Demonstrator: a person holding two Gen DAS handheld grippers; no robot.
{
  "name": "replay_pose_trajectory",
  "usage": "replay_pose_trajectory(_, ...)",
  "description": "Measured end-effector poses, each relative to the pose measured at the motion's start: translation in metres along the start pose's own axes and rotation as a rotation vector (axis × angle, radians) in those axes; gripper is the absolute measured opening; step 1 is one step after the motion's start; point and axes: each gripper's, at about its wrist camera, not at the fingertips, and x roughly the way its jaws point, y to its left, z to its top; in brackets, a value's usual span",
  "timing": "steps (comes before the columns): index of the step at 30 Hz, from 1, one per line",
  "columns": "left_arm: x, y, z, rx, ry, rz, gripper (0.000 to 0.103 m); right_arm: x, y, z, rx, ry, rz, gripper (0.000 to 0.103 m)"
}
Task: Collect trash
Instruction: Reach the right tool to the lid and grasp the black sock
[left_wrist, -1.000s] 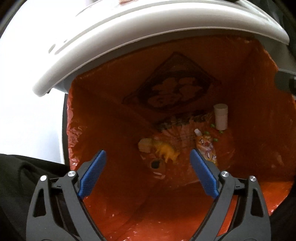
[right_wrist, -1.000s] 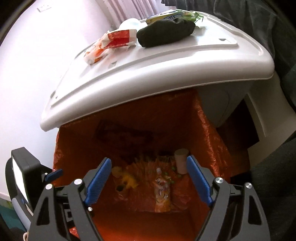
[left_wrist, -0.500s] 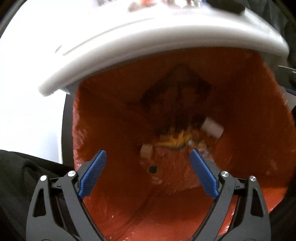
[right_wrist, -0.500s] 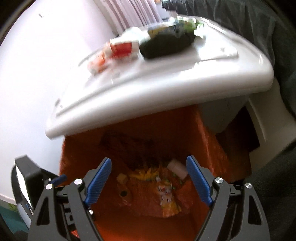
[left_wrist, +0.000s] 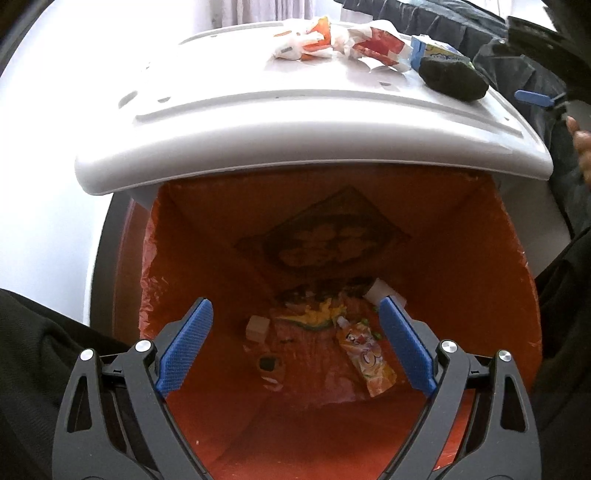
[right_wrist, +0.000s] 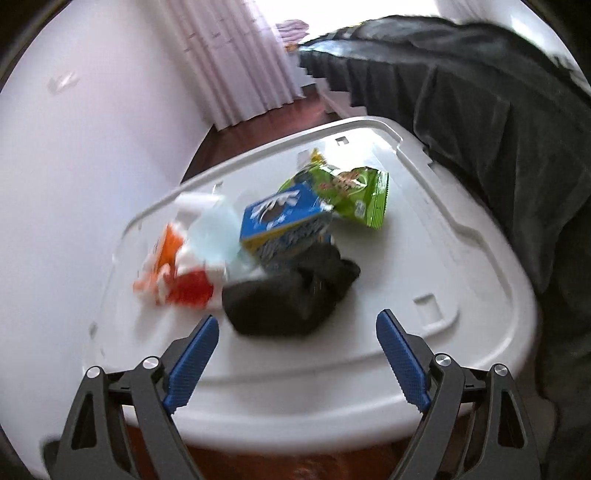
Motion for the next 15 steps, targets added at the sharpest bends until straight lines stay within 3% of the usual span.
replay_pose_trajectory(4,0.002,-0.001,-0.001,-0.003,0.002,0.004,0.089,0.016,-0.005,0.013,0.130,0.003,0.015,0.085)
replay_pose_trajectory(8,0.002,0.001,-0.001,-0.013,0.002,-0.002,0.089,0.035,0.000,0.025,0.201,0.010,-0.031,0.085)
replay_pose_trajectory(13,0.003,0.003,-0.001,-0.024,0.002,-0.011,0.089,0.068,0.014,0.020,0.206,0.081,-0.101,0.086)
replay_pose_trajectory(15,0.003,0.003,-0.001,-0.023,0.002,-0.012,0.089,0.074,0.024,0.013,0.156,0.059,-0.153,0.083)
